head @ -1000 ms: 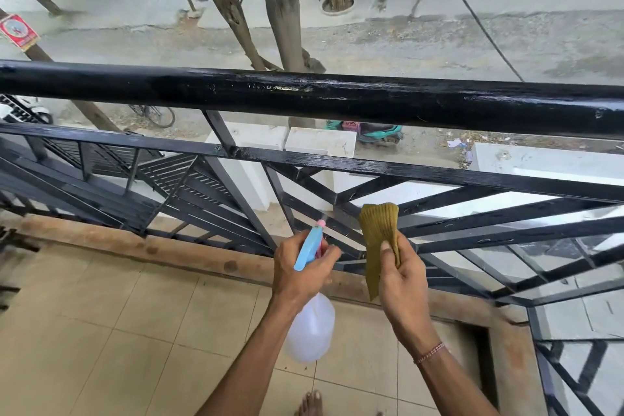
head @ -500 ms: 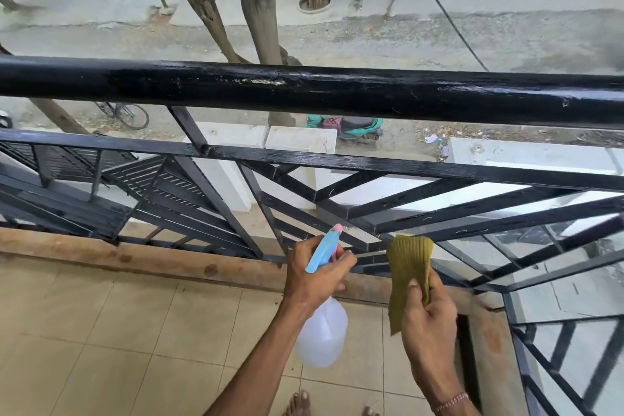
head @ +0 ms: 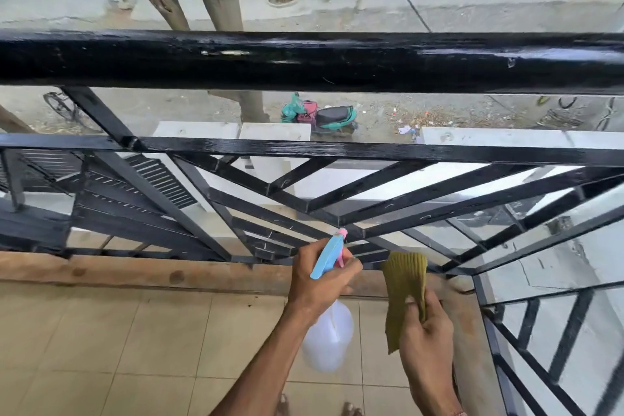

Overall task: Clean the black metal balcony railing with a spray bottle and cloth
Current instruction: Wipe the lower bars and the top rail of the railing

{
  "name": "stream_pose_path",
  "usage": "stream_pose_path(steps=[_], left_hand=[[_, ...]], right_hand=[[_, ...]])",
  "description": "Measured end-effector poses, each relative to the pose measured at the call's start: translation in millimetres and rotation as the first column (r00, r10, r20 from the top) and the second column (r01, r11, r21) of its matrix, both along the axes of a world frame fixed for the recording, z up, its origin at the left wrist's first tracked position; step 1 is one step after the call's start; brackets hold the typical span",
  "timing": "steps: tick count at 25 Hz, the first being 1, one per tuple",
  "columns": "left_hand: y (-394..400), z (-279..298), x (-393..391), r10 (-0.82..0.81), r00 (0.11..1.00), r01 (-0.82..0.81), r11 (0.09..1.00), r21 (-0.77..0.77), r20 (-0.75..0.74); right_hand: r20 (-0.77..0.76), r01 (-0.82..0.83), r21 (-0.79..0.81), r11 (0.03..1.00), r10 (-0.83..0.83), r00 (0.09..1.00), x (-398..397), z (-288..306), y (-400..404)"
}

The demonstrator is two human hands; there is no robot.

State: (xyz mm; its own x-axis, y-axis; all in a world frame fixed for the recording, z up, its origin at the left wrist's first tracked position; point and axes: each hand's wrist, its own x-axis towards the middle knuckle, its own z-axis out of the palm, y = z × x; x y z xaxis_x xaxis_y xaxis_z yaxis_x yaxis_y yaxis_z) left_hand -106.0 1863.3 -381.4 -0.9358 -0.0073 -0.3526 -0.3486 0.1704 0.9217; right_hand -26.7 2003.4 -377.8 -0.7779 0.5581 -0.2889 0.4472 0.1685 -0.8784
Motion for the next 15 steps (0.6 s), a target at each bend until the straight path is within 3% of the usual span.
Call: stream_pose_path(steps=[15], left_hand=[[65.0,-20.1,-10.3,-0.073,0.997,0.071,0.996,-0.053,-0.035]], right_hand=[[-0.176,0.015,-0.054,0.998,-0.025,0.984,-17.6,-1.7,55.3]])
